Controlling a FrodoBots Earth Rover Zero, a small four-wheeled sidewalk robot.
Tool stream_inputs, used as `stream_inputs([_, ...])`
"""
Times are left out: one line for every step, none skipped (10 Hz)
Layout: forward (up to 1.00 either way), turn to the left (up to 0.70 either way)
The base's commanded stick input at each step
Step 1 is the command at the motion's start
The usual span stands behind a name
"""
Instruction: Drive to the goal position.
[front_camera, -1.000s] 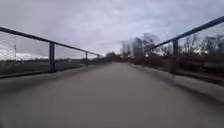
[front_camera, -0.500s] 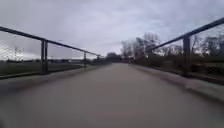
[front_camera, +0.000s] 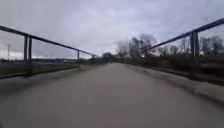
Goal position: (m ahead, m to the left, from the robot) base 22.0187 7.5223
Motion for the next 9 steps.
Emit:
stream_inputs([1.00, 0.00])
stream_inputs([1.00, 0.00])
stream_inputs([1.00, 0.00])
stream_inputs([1.00, 0.00])
stream_inputs([1.00, 0.00])
stream_inputs([1.00, 0.00])
stream_inputs([1.00, 0.00])
stream_inputs([1.00, 0.00])
stream_inputs([1.00, 0.00])
